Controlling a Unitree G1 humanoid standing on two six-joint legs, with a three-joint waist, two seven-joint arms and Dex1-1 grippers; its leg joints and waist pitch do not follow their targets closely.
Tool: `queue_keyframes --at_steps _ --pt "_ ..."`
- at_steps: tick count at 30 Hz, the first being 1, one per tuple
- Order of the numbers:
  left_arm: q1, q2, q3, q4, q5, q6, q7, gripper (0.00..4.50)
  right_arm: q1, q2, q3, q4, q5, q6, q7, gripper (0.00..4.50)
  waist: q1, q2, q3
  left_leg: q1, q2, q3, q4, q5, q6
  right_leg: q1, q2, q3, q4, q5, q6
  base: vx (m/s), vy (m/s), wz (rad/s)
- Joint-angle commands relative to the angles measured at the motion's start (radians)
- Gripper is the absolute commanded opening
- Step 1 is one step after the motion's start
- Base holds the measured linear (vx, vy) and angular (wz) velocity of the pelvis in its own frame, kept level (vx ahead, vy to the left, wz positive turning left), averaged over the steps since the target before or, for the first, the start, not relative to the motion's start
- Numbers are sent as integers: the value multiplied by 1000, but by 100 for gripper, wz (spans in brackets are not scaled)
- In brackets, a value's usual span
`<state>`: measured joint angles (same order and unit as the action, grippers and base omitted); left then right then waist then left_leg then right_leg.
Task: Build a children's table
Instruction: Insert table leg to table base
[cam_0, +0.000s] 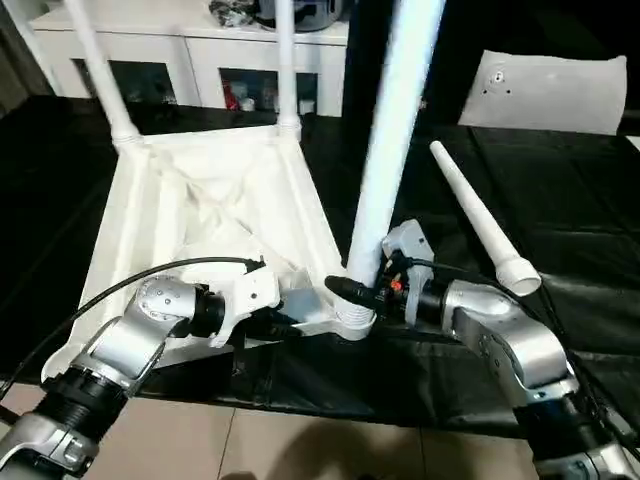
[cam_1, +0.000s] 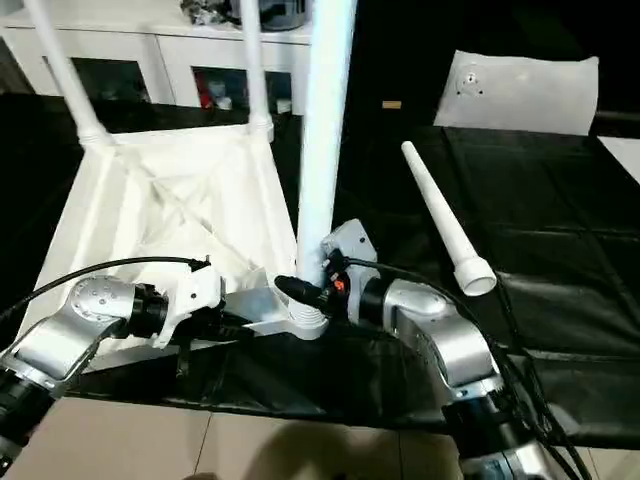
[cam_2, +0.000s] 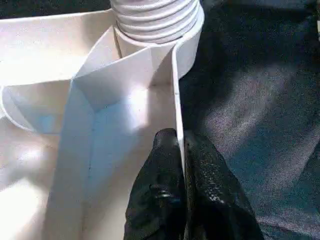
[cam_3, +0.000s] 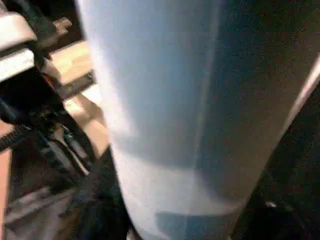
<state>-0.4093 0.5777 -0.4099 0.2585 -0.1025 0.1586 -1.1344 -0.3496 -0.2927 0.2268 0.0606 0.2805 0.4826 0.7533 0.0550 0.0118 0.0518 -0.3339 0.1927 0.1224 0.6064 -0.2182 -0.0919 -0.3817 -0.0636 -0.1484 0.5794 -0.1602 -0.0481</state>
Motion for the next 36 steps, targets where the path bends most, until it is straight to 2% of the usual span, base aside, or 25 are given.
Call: queue_keyframes --at_steps 1,8,10,11,12,16,22,23,24,26,27,29,31,32,36 --pt "-29 -5 -18 -30 -10 -33 -65 0 2 -9 26 36 -18 10 5 193 -2 7 -61 -9 37 7 -78 -158 25 57 -91 71 -77 -368 -75 0 0 0" --pt "-35 1 -13 -12 3 -53 -75 0 5 -27 33 33 -13 33 33 193 3 5 -64 -8 37 9 -79 -144 29 57 -89 72 -75 -353 -81 0 0 0" --pt "-39 -5 -15 -6 8 -59 -79 0 8 -19 27 39 -9 38 35 193 3 8 -63 -8 37 8 -79 -145 27 57 -89 72 -75 -353 -83 0 0 0" --pt "-40 -8 -15 -5 10 -61 -80 0 9 -15 24 43 -6 39 34 193 3 5 -63 -8 36 9 -79 -148 26 58 -90 72 -76 -357 -81 0 0 0" --pt "-41 -12 -16 -8 10 -60 -81 0 10 -6 16 50 0 40 27 193 4 9 -64 -7 36 9 -79 -148 26 57 -90 72 -77 -361 -81 0 0 0" --pt "-44 -23 -8 -5 17 -61 -57 0 25 29 -45 90 45 50 -1 193 3 10 -63 -3 38 8 -80 -180 19 54 -91 69 -83 -388 -80 0 0 0" --pt "-47 -33 18 18 23 -61 -13 0 73 56 -126 117 98 36 -17 193 11 13 -64 -2 40 10 -81 -186 19 53 -92 70 -82 -370 -86 0 0 0" --pt "-47 -36 25 20 20 -58 -7 0 93 64 -140 113 113 30 -15 193 13 19 -63 -1 40 9 -81 -194 17 53 -92 69 -82 -375 -87 0 0 0" --pt "-46 -39 34 22 16 -54 1 0 117 73 -156 109 130 21 -13 193 15 15 -64 0 41 11 -82 -198 18 52 -93 69 -85 -379 -83 0 0 0" --pt "-47 -46 44 25 14 -49 11 0 154 84 -169 109 137 -8 -10 193 22 13 -66 -3 41 11 -82 -189 19 55 -95 69 -83 -376 -80 0 0 0" --pt "-47 -48 47 27 14 -47 14 0 167 88 -171 110 138 -21 -10 193 26 19 -65 -2 41 10 -83 -188 19 53 -94 69 -83 -375 -80 0 0 0" --pt "-50 -56 55 35 16 -43 29 0 207 100 -179 114 138 -58 -9 193 25 17 -64 -4 41 11 -84 -193 19 53 -93 68 -84 -372 -78 0 0 0" --pt "-52 -62 56 40 17 -42 37 0 238 104 -183 111 142 -89 -3 193 25 15 -61 0 36 14 -84 -215 23 50 -94 65 -93 -431 -62 0 0 0" --pt "-52 -64 58 43 16 -41 39 0 252 106 -182 102 142 -100 -2 193 26 20 -61 0 35 14 -83 -220 23 50 -94 64 -94 -443 -57 0 0 0" --pt "-53 -65 61 45 16 -34 38 0 297 68 -123 68 69 -185 23 193 26 18 -63 -1 37 16 -85 -219 28 47 -92 61 -95 -450 -40 0 0 0"
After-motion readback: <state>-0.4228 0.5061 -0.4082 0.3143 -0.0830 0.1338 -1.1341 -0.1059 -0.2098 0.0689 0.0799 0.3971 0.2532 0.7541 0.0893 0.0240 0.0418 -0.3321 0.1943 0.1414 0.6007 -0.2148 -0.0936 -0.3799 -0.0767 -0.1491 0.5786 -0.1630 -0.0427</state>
